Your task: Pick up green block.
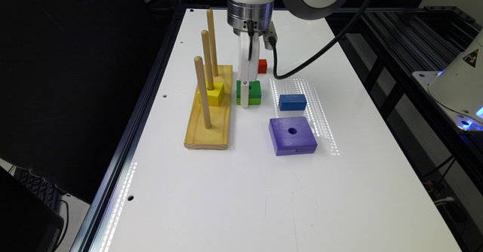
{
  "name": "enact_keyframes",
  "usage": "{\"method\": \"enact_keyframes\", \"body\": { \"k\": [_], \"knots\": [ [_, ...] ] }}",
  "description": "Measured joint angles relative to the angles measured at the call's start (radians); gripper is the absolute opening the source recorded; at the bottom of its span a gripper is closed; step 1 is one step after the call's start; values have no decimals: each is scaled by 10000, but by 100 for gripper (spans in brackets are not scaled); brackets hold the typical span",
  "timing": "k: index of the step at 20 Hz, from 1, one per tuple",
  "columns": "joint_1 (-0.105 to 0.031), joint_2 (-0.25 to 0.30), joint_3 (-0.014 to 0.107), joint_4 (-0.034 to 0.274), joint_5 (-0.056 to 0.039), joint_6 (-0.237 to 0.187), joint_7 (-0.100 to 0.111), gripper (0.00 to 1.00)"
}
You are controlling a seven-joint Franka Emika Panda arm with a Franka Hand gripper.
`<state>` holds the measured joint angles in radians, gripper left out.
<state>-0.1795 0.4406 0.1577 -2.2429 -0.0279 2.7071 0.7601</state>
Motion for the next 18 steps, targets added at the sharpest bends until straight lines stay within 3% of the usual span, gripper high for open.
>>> {"method": "enact_keyframes", "body": {
  "k": [6, 12, 18],
  "knots": [
    [-1, -92, -13, -10, 0, -58, 0, 0],
    [0, -430, -12, -23, 0, -445, 0, 0],
    [0, -490, -11, -34, 0, -465, 0, 0]
  ]
}}
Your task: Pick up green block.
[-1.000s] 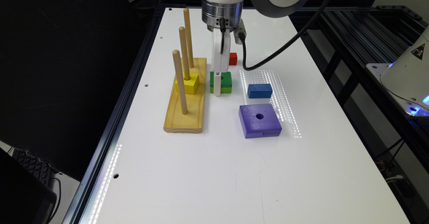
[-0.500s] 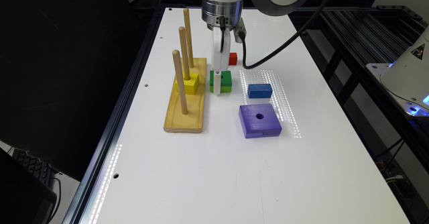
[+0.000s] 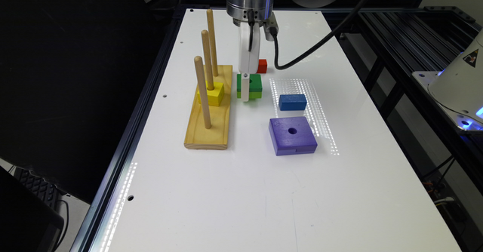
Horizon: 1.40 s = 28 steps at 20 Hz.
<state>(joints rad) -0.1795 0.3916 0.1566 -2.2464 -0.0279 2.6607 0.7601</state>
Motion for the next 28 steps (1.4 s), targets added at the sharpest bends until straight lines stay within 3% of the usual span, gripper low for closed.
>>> {"method": "enact_keyframes", "body": {
  "k": [11, 16, 21, 28],
  "knots": [
    [1, -985, 39, -8, 4, -1015, 23, 0],
    [1, -1259, 49, -9, 5, -1245, 32, 0],
    [2, -1967, 82, -10, 31, -1947, 49, 0],
    [1, -2686, 122, -2, 62, -2593, 65, 0]
  ]
}}
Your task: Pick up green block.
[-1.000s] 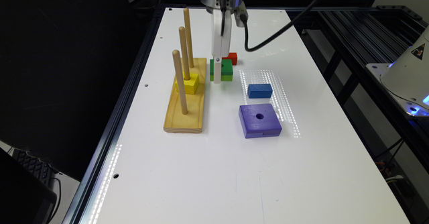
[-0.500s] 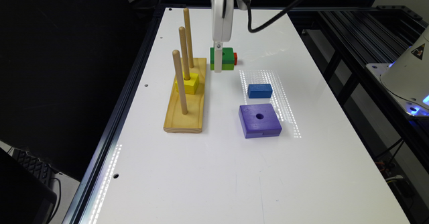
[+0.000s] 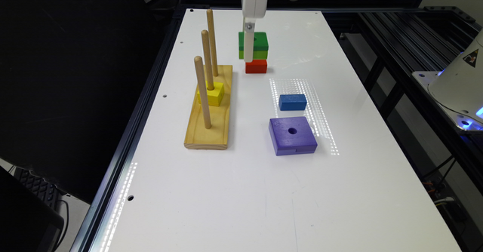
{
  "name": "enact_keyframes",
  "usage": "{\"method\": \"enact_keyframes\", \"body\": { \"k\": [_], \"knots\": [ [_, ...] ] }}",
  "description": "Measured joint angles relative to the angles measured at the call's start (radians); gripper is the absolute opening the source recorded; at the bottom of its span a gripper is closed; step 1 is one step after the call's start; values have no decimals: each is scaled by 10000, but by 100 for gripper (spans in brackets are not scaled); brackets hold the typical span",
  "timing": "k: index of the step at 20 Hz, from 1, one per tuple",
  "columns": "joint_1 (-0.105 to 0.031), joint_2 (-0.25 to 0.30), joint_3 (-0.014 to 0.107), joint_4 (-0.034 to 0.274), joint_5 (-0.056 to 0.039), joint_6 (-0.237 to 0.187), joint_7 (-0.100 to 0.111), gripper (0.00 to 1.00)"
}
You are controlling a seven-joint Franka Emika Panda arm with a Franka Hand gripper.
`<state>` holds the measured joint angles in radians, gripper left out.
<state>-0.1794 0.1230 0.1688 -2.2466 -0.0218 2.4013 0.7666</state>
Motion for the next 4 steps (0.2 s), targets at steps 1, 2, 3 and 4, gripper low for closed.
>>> {"method": "enact_keyframes", "body": {
  "k": [1, 2, 3, 4],
  "knots": [
    [0, -102, 7, 0, 8, -102, 2, 0],
    [0, -188, 14, -2, 17, -182, 3, 0],
    [0, -228, 18, -2, 21, -223, 4, 0],
    [0, -260, 22, -1, 22, -249, 5, 0]
  ]
}}
